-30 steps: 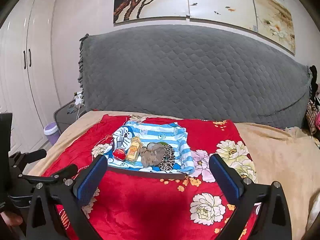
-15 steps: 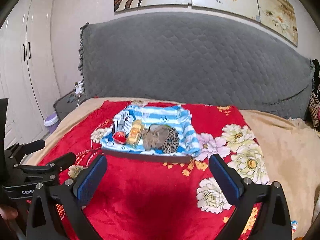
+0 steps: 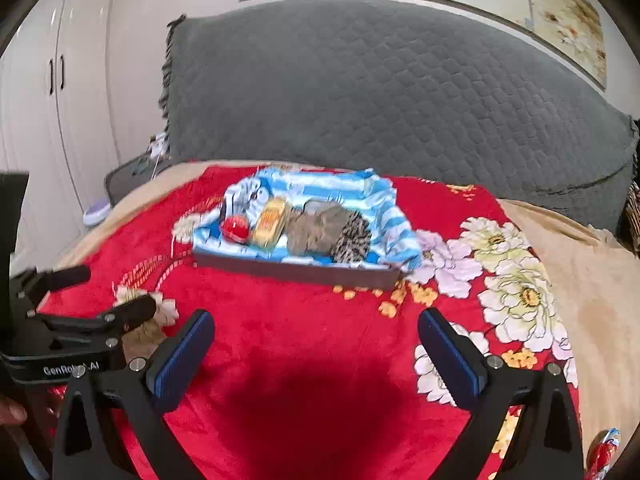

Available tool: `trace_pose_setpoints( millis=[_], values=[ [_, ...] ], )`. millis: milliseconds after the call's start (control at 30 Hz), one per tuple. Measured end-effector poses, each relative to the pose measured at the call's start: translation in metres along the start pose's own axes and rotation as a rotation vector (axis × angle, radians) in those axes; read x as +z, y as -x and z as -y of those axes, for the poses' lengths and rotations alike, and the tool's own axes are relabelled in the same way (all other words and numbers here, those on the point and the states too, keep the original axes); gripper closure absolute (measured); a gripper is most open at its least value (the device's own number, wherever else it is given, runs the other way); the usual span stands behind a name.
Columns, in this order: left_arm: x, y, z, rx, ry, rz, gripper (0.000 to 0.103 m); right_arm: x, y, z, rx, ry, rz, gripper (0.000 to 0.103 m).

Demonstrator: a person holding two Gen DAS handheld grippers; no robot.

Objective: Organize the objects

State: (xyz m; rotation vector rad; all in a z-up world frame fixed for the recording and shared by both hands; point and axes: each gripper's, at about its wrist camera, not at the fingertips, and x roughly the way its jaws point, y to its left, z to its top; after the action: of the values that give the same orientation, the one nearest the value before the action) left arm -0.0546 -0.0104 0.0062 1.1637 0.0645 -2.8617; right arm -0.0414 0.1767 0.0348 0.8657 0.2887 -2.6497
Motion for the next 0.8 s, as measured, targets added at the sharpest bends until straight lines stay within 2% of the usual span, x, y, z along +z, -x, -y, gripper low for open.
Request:
trace_pose_setpoints(
  millis=[233,500,800],
  values=[
    [-0.010,-0.011,-0.006,-0.012,0.036,-0.025,0.001,-0.012,-0.012,0.000,-0.011,-0.015,-0.038,0.001],
    [-0.018,-0.019,-0.008,-0.031,0.048,-0.030,0.001,-0.024,-0.019,0.010,-0.021,-0.058,-0.034,0.001],
    [-0.031,-0.033,-0.011,-0.011,0.048,-0.063,0.001,-0.040,-0.032,0.024,-0.038,-0.107,-0.061,0.001]
  ],
)
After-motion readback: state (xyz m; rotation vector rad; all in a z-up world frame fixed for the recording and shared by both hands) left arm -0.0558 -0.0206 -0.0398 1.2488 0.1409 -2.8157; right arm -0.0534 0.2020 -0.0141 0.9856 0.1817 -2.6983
